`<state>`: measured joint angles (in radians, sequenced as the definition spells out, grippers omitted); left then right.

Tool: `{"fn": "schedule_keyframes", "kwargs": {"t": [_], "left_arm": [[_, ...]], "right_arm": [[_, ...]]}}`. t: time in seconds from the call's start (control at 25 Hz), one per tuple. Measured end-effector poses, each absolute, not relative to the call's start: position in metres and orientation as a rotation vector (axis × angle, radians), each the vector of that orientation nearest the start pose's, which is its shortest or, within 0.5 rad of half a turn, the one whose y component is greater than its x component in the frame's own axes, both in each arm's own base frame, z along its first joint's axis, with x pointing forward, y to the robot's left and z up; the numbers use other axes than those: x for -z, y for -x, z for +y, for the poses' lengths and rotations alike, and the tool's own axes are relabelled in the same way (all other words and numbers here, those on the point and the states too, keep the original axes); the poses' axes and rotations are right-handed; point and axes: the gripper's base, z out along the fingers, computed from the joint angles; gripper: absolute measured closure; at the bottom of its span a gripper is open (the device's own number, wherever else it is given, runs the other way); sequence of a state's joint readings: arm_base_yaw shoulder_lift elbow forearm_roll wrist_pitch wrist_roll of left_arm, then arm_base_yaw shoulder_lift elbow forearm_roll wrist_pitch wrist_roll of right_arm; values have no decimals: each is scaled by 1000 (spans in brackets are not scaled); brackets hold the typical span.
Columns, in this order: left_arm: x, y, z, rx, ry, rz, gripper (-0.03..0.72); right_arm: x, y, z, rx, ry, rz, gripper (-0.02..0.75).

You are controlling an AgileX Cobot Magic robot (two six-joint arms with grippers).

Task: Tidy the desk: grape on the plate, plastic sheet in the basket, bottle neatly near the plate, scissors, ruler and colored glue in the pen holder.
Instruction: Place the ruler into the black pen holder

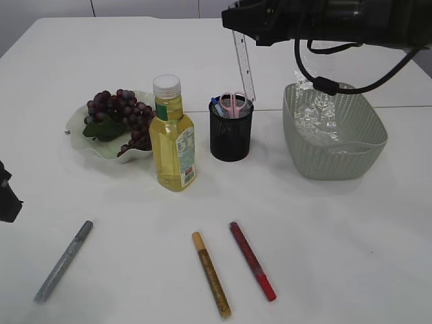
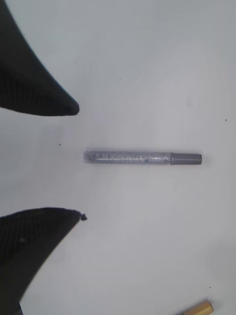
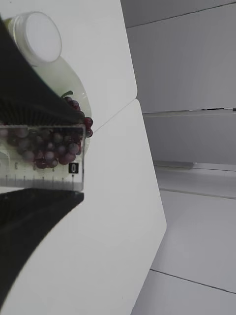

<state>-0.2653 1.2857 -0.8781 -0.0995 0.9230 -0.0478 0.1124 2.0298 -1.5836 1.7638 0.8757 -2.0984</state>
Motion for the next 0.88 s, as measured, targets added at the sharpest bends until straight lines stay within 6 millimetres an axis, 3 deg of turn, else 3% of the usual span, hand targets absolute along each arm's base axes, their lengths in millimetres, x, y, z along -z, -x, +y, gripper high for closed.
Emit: {"fn": "schedule_keyframes", "kwargs": {"t": [0.36, 0.88], "left_arm": [[-261, -221, -68, 196, -242, 2827, 255], [-261, -221, -68, 196, -243, 2828, 255]], "right_arm": [[-263, -483, 125, -658, 894, 1419, 470], [-226, -496, 127, -696, 882, 1479, 470]]}}
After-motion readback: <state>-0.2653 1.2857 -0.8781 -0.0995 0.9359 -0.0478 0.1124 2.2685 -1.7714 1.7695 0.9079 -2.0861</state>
